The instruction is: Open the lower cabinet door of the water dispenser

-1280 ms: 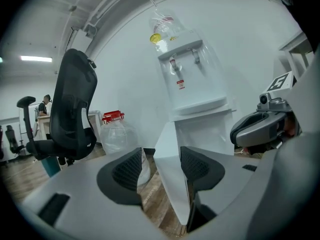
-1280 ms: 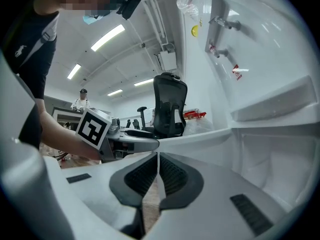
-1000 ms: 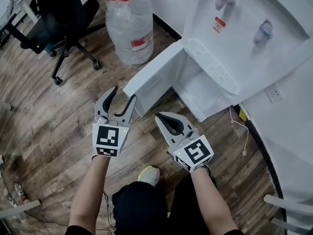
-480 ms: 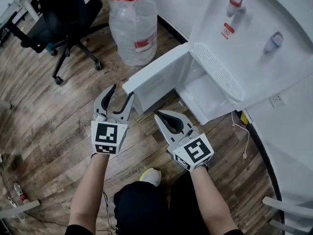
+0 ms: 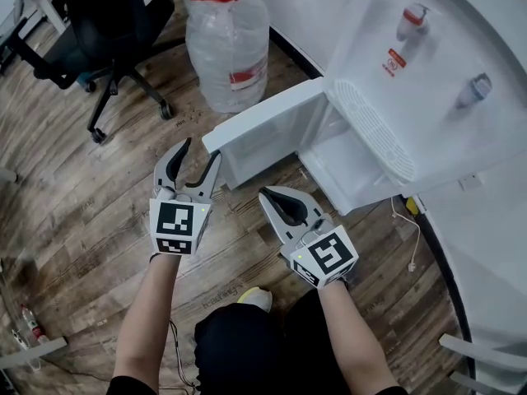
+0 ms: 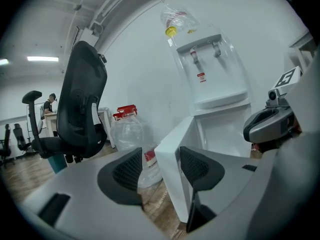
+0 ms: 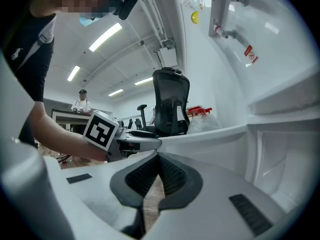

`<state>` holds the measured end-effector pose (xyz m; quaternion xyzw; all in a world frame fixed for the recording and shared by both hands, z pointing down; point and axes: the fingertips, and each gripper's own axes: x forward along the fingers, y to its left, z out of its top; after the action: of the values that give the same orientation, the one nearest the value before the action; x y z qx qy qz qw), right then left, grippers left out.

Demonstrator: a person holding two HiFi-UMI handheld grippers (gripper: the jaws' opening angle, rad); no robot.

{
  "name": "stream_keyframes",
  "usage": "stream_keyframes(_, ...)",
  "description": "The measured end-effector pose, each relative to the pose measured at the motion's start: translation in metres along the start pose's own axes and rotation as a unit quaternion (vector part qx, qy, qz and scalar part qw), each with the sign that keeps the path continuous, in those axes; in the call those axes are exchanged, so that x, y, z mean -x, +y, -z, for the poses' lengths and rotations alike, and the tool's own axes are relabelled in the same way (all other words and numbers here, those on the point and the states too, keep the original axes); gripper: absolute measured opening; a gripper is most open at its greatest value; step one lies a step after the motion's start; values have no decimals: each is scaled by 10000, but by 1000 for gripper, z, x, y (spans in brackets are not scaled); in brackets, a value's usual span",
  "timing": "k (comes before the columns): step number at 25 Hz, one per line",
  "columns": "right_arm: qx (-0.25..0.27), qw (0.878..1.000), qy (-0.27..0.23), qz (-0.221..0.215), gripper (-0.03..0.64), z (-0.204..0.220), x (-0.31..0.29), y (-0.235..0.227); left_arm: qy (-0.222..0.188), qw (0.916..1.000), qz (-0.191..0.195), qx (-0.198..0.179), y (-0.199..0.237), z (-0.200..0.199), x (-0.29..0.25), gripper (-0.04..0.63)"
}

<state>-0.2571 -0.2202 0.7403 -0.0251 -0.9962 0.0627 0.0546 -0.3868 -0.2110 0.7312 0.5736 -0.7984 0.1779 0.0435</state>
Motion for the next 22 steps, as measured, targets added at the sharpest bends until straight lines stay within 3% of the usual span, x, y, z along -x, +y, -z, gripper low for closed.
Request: stream_keyframes(22, -75, 9999, 7, -90, 23, 4, -20, -8, 229, 9990, -305, -231, 48, 2, -38, 239)
